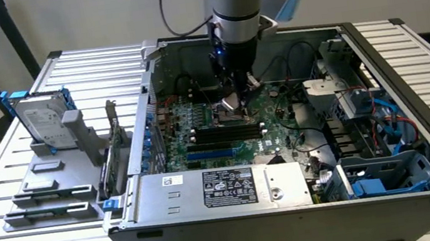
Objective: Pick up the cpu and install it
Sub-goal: 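Place the cpu into insertion slot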
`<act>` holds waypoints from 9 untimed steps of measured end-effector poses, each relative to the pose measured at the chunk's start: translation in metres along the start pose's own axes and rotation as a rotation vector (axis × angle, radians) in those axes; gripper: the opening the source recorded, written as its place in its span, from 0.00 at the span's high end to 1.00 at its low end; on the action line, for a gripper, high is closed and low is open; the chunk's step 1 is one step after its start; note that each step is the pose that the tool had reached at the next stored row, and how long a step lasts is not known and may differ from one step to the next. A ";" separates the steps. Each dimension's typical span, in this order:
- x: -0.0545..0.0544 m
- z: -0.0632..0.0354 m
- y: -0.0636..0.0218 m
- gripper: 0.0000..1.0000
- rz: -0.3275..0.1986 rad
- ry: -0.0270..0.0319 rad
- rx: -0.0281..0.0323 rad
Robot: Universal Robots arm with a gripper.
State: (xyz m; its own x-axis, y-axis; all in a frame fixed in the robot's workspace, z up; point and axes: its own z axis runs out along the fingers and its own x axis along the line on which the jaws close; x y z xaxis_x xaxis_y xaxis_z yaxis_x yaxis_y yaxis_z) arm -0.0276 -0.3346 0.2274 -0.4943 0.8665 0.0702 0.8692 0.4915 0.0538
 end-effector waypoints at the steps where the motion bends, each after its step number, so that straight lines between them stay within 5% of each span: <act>1: 0.000 0.0000 0.0000 0.46 0.014 -0.0001 0.0000; 9: 0.000 -0.0001 -0.0001 0.46 0.127 0.0006 0.0038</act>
State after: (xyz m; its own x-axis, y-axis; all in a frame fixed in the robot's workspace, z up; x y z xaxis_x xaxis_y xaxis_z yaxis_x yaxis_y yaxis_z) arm -0.0277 -0.3346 0.2275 -0.3804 0.9216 0.0768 0.9248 0.3783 0.0406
